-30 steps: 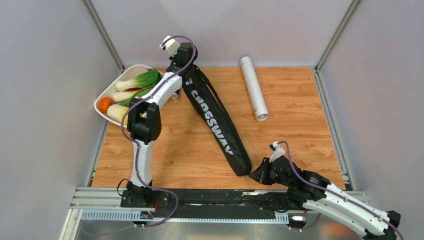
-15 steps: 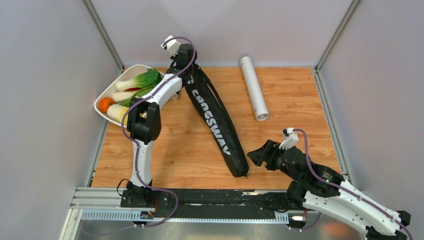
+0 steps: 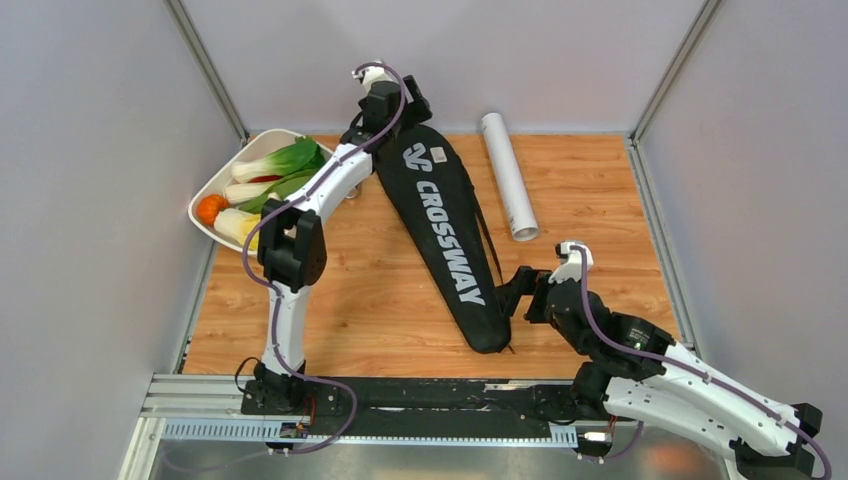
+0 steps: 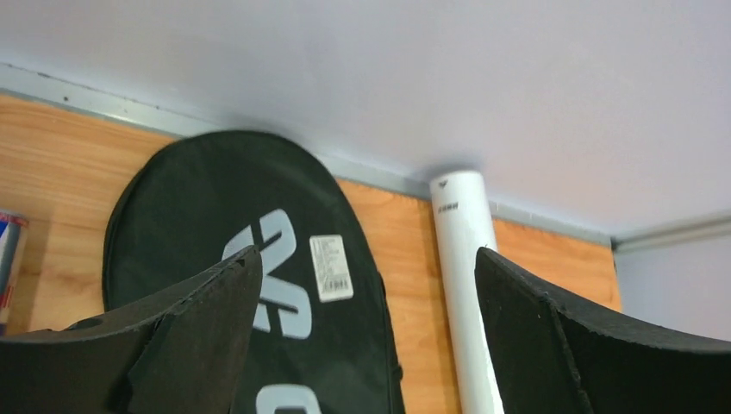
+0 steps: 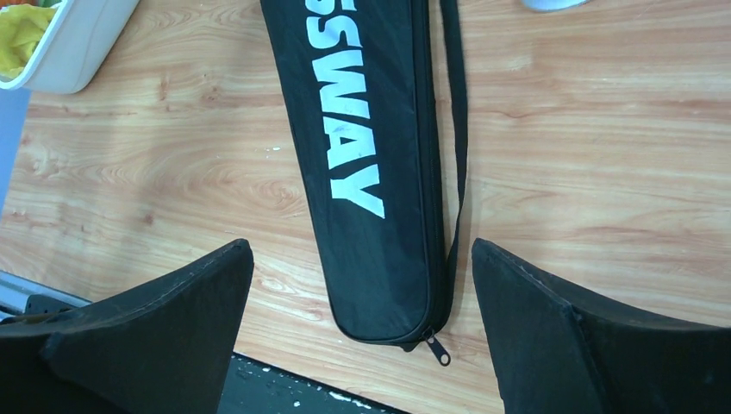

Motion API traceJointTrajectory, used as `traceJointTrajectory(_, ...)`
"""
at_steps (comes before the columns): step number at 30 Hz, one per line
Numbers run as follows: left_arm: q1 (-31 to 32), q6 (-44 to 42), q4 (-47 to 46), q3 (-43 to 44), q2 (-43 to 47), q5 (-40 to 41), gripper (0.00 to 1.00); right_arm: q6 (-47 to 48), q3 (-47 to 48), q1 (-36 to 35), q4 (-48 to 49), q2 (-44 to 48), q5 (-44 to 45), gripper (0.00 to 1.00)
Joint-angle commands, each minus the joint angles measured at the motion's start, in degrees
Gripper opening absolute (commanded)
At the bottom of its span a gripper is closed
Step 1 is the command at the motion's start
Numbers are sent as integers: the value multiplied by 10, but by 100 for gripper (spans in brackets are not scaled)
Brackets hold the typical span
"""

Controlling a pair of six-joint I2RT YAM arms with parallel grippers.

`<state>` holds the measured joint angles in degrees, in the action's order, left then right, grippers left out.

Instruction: Pack up the badminton gear

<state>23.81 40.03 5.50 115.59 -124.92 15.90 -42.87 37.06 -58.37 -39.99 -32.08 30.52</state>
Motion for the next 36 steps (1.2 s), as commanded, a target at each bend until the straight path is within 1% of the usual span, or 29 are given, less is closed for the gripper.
traceJointTrajectory(1, 0, -49, 11, -62, 119, -90, 98, 37, 24, -3, 22, 6, 29, 100)
traceJointTrajectory(4, 7, -89, -1, -141, 198, -135, 99, 54, 36, -3, 22, -1, 18, 100)
traceJointTrajectory(5, 9, -95, -3, -185, 243, -144, 98, 58, 40, -3, 23, -3, 18, 100)
traceJointTrajectory(6, 12, -107, -15, -212, 266, -171, 98, 59, 44, -3, 22, -6, 18, 100)
traceJointTrajectory(7, 14, -111, -20, -267, 315, -188, 97, 59, 48, -4, 21, -7, 18, 100)
traceJointTrajectory(8, 16, -119, -29, -294, 338, -223, 97, 58, 51, -4, 22, -8, 21, 100)
traceJointTrajectory(9, 16, -122, -32, -350, 388, -241, 97, 49, 53, -4, 22, -7, 27, 100)
traceJointTrajectory(10, 18, -123, -38, -377, 411, -275, 97, 35, 55, -3, 22, -7, 33, 100)
traceJointTrajectory(11, 18, -120, -42, -435, 459, -290, 97, 27, 57, -3, 23, -8, 40, 100)
traceJointTrajectory(12, 19, -118, -49, -461, 481, -320, 97, 23, 61, -3, 24, -8, 44, 100)
traceJointTrajectory(13, 19, -115, -50, -512, 528, -332, 97, 20, 64, -4, 24, -6, 48, 100)
traceJointTrajectory(14, 21, -114, -49, -555, 552, -347, 97, 18, 66, -3, 24, -4, 54, 100)
traceJointTrajectory(15, 22, -111, -47, -574, 597, -349, 97, 13, 68, -3, 23, 0, 59, 100)
traceJointTrajectory(16, 23, -110, -41, -608, 618, -352, 97, 10, 68, -3, 24, 4, 66, 100)
traceJointTrajectory(19, 23, -127, -25, -663, 723, -357, 97, 9, 62, -3, 25, 23, 80, 100)
traceJointTrajectory(22, 23, -138, -11, -718, 794, -344, 97, 17, 56, -4, 25, 47, 78, 100)
traceJointTrajectory(26, 24, -143, -30, -794, 911, -335, 97, 24, 49, -3, 29, 90, 65, 100)
traceJointTrajectory(30, 24, -147, -31, -841, 968, -314, 97, 26, 42, -4, 32, 123, 66, 100)
traceJointTrajectory(36, 24, -149, -18, -841, 981, -301, 97, 39, 48, -3, 33, 143, 69, 100)
